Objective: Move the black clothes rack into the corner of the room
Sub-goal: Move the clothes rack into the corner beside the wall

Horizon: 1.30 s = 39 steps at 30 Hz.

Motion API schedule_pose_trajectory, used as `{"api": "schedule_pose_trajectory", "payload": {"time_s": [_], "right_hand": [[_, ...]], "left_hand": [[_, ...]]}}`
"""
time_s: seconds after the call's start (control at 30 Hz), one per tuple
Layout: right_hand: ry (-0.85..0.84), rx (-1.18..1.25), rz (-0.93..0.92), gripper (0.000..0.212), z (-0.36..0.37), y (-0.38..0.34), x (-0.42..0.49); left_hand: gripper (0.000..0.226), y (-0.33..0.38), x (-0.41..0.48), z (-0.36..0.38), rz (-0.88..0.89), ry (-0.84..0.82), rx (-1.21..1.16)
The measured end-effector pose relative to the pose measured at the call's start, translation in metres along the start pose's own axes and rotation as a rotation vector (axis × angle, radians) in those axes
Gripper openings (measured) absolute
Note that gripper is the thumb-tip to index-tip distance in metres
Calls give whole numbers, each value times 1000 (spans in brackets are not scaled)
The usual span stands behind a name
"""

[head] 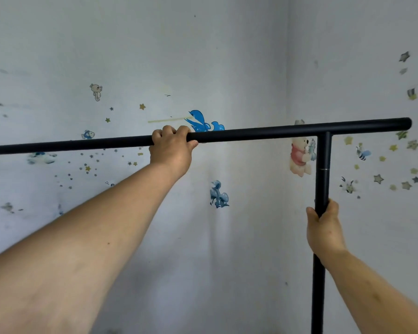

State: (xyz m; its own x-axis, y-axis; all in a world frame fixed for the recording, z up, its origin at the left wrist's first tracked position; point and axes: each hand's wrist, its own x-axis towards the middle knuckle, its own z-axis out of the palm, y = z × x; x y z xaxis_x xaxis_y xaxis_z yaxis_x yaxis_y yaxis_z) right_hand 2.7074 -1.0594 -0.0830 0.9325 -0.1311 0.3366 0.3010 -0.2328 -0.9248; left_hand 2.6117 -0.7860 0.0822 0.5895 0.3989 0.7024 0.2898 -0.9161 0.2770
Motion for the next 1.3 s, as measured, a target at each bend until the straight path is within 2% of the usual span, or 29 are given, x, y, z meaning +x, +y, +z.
{"api": "schedule_pose_trajectory", "payload": {"time_s": [0.13, 0.27, 0.43, 0.8, 1.1, 1.3], "right_hand": [[44, -9, -112, 26, 7, 6, 10], [4, -3, -64, 10, 7, 10, 18], [47, 6, -161, 34, 3, 16, 23], [-94, -8, 42, 17, -7, 28, 28], [96, 87, 61, 21, -11, 41, 32], [129, 106, 45, 24, -2, 44, 30]], "left_hand": [[36, 1, 8, 4, 3, -21, 86], [37, 6, 11, 13, 8, -18, 50], [40, 7, 13, 17, 20, 11, 53], [43, 9, 15, 30, 17, 84, -38], [42, 25, 23, 41, 41, 77, -113], [39, 18, 36, 46, 51, 24, -154]]}}
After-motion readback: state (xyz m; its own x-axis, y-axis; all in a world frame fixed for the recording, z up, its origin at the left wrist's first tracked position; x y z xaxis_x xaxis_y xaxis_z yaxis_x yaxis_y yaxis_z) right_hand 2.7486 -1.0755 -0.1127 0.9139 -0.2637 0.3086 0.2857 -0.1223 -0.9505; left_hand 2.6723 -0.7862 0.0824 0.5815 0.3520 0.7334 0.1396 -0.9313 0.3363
